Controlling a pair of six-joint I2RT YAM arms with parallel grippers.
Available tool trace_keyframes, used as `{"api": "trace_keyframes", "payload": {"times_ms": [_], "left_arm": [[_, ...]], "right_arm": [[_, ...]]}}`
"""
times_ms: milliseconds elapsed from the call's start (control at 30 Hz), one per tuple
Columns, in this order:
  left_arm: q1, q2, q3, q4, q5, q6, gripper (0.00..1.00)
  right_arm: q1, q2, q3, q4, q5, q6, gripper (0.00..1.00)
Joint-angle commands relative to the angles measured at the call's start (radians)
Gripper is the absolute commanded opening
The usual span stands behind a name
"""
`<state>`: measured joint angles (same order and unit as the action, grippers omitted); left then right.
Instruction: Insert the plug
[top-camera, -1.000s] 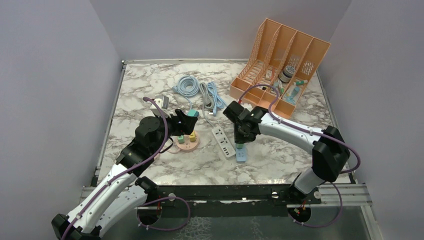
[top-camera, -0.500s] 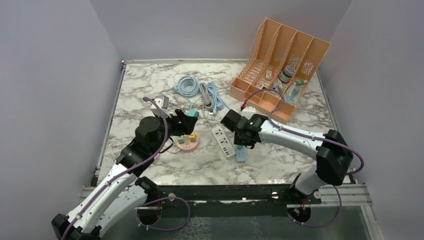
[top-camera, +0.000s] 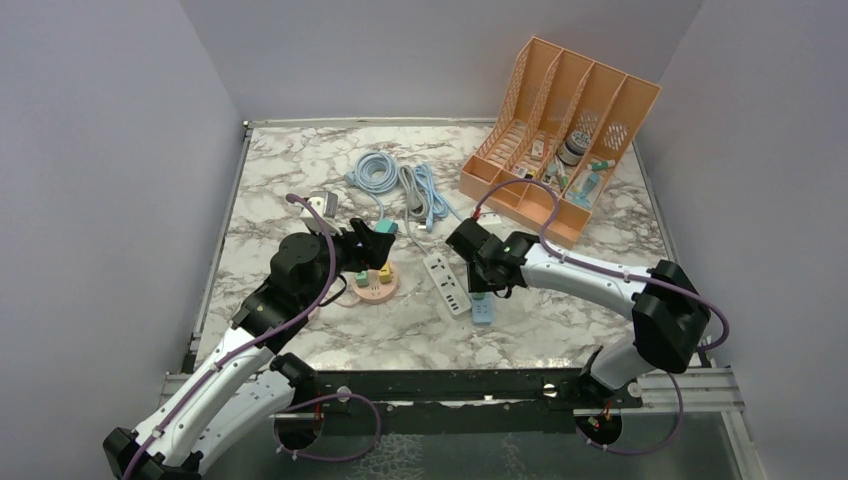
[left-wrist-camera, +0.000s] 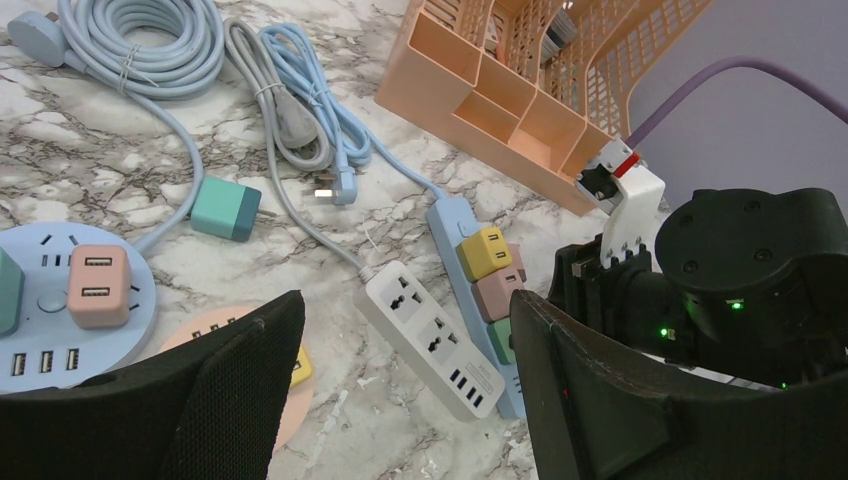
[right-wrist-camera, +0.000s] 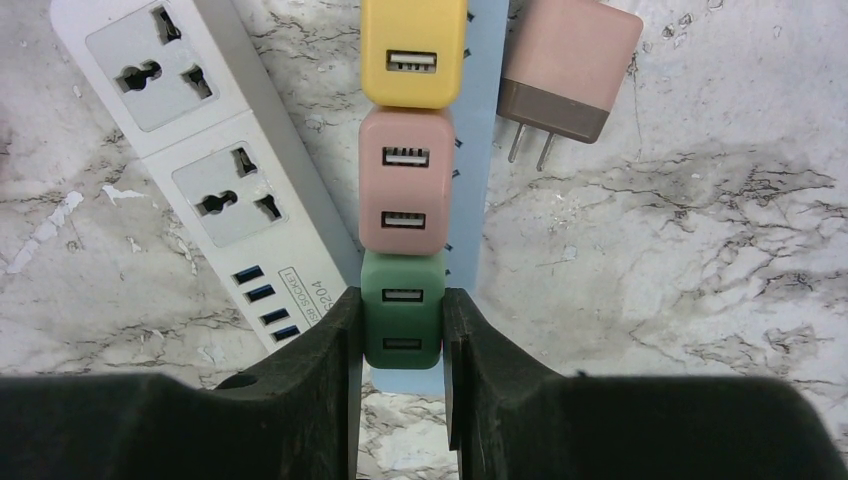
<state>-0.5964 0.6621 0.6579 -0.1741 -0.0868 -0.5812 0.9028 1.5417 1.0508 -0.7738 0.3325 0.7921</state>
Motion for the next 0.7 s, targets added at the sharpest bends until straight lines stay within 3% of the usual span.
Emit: {"api": "trace_keyframes", "payload": {"times_ms": [0,367,667], "left_arm": [[0.006,-0.005,-0.001,0.005,0.007,-0.001,0.77],[0.006,-0.003,0.0,0.004,0.013,-0.001,0.77],[0.006,0.004,-0.001,0.004,0.019,-0.001,0.77]], "right_arm": [[0.002,0.067,-0.064,0.028,-0.038,0.022,0.09],[0.001,0.029,0.097,-0.115,0.081,0.072,0.46],[0.0,-0.041,0.128,-0.114,0.113,0.081,0.51]]}}
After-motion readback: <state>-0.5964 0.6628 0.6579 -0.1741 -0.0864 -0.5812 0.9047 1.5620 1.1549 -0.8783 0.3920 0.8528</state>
